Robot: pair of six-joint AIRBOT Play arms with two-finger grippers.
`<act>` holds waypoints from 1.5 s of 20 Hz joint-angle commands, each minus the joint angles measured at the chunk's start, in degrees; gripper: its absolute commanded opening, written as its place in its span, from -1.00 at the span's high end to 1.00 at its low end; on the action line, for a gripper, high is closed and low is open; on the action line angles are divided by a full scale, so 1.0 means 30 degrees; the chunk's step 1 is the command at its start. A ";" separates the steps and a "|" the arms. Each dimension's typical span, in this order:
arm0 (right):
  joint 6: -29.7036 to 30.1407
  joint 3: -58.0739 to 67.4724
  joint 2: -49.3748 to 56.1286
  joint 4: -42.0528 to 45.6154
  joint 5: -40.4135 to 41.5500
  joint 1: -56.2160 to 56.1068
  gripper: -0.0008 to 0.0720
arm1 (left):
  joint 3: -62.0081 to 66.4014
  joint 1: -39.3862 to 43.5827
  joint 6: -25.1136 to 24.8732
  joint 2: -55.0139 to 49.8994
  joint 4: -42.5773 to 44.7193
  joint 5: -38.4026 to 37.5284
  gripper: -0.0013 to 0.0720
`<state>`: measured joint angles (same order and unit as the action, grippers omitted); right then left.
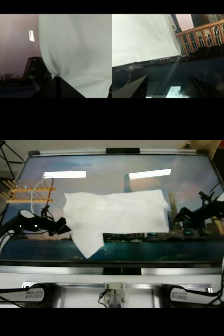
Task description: Fold the shirts.
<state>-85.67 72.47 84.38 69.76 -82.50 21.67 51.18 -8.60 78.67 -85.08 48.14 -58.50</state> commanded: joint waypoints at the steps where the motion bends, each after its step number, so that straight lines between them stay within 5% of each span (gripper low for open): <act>1: 0.0707 -0.2018 -0.0007 -0.0321 0.1078 0.0000 -0.77 | -0.0015 0.0131 0.0117 -0.0036 -0.0058 0.0299 0.87; 9: 0.1851 -0.5013 0.1596 -0.3548 0.5799 0.0000 -0.76 | -0.0015 0.0131 -0.0568 0.0386 -0.0051 -0.0226 0.87; 12: 0.2004 -0.5013 0.1894 -0.5071 0.7839 -0.0022 -0.51 | -0.0007 0.0138 -0.0576 0.0605 -0.0051 -0.0219 0.87; 16: 0.2091 -0.5005 0.1887 -0.5158 0.9449 -0.1428 0.84 | 0.0022 0.0138 -0.1071 0.0750 -0.0051 -0.0219 0.87; 20: 0.4029 -0.3519 0.0423 -0.4925 0.8852 -0.2703 0.82 | 0.1326 0.0015 -0.2368 0.2463 0.0168 -0.0226 0.89; 24: 0.4320 0.1537 -0.4116 -0.4328 0.9486 -0.2718 0.82 | 0.7657 -0.0998 -0.2361 0.6601 0.0765 -0.1239 0.88; 28: 0.2987 0.3927 -0.6492 -0.3228 0.8597 -0.2776 0.82 | 1.1453 -0.1945 0.0117 0.8378 0.5275 -0.3184 0.86; 29: 0.2841 0.3912 -0.6433 -0.3184 0.7213 -0.2776 0.82 | 1.1220 -0.2055 0.0379 0.8371 0.5654 -0.4218 0.61; 30: 0.2841 0.3905 -0.6207 -0.3045 0.5770 -0.2776 0.82 | 1.0615 -0.2033 0.0546 0.8218 0.5595 -0.4998 0.03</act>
<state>-75.70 81.58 67.81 58.94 -57.74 13.52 80.86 -13.69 76.77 -62.19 59.40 -67.00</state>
